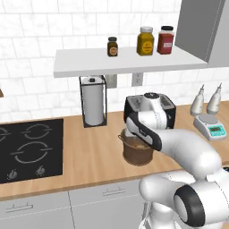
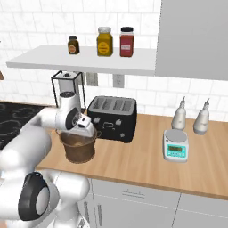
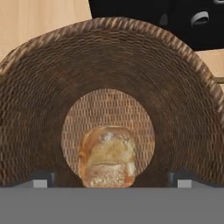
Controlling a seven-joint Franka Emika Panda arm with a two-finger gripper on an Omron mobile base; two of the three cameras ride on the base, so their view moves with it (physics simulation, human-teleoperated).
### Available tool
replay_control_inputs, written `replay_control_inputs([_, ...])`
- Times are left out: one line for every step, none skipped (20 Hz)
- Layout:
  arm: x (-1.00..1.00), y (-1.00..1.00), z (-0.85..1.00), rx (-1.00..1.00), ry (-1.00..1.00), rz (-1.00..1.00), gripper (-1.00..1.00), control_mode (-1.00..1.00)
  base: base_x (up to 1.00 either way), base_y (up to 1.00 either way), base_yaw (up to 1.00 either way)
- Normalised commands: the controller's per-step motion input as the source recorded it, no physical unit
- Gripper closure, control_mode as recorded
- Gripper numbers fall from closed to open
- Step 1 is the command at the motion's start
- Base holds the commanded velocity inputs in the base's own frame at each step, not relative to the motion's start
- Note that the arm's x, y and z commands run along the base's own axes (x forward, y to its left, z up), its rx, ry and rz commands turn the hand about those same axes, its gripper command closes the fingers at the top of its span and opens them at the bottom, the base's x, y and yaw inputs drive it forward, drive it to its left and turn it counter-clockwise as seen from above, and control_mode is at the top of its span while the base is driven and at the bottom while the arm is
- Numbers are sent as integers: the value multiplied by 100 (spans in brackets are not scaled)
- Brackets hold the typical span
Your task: Open the cabinet, pick up the bread from the cabinet and place it in the basket. Then move the basket to the dining counter.
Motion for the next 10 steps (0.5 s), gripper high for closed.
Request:
replay_control_inputs([-28, 0, 68, 0, 0, -14, -100, -100, 0, 0, 0])
replay_control_inputs([-36, 0, 71, 0, 0, -16, -100, -100, 0, 0, 0])
replay_control_inputs([-47, 0, 56, 0, 0, -19, -100, -100, 0, 0, 0])
replay_control_inputs([-43, 0, 58, 0, 1, -20, -100, -100, 0, 0, 0])
replay_control_inputs([-51, -5, 54, 0, 3, -22, -100, -100, 0, 0, 0])
replay_control_inputs([-49, -13, 38, 0, 5, -22, -100, -100, 0, 0, 0])
replay_control_inputs([-42, -27, 18, 0, 1, -23, -100, -100, 0, 0, 0])
replay_control_inputs([-40, -30, 0, 0, 3, -25, -100, -100, 0, 0, 0])
replay_control_inputs([-44, -39, 0, 0, 0, -25, -100, -100, 0, 0, 0])
replay_control_inputs([-44, -49, 0, 0, 0, -23, -100, -100, 0, 0, 0])
